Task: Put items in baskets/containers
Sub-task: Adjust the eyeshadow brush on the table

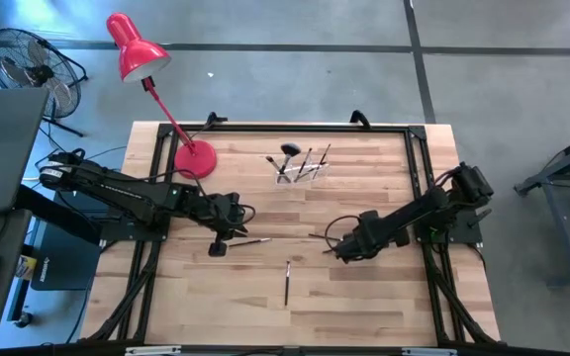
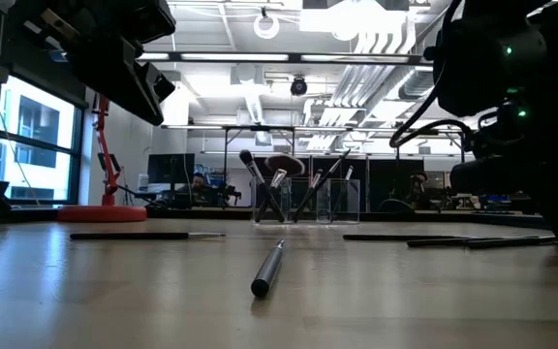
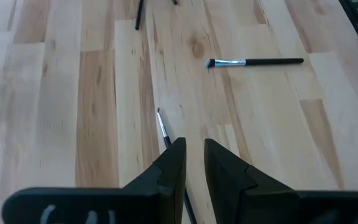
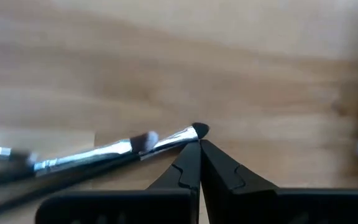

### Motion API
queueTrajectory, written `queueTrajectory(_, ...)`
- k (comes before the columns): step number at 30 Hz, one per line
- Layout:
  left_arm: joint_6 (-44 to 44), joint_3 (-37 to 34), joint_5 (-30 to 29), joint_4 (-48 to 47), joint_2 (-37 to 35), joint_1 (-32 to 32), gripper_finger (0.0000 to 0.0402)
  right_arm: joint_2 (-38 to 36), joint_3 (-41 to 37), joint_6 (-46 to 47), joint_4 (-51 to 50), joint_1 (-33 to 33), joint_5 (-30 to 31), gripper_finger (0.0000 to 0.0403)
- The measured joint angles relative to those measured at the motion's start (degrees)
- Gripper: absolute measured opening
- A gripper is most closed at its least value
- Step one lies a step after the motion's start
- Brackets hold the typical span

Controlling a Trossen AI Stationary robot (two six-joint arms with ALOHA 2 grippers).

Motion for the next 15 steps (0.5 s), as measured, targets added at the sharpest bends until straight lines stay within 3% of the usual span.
queueTrajectory(6,0.0,0.0,-0.1,-0.1,0.0,0.0,0.0055,0.4,-0.4,-3.7,1.5,-0.4,10.3,0.0)
queueTrajectory(12,0.0,0.0,-0.2,0.3,0.0,0.0,0.0055,0.3,-0.4,-13.4,13.3,-0.7,20.3,0.0)
queueTrajectory(15,0.0,0.0,-0.4,0.7,0.0,0.6,0.0055,0.3,-0.3,-22.5,20.0,-1.4,21.3,0.0)
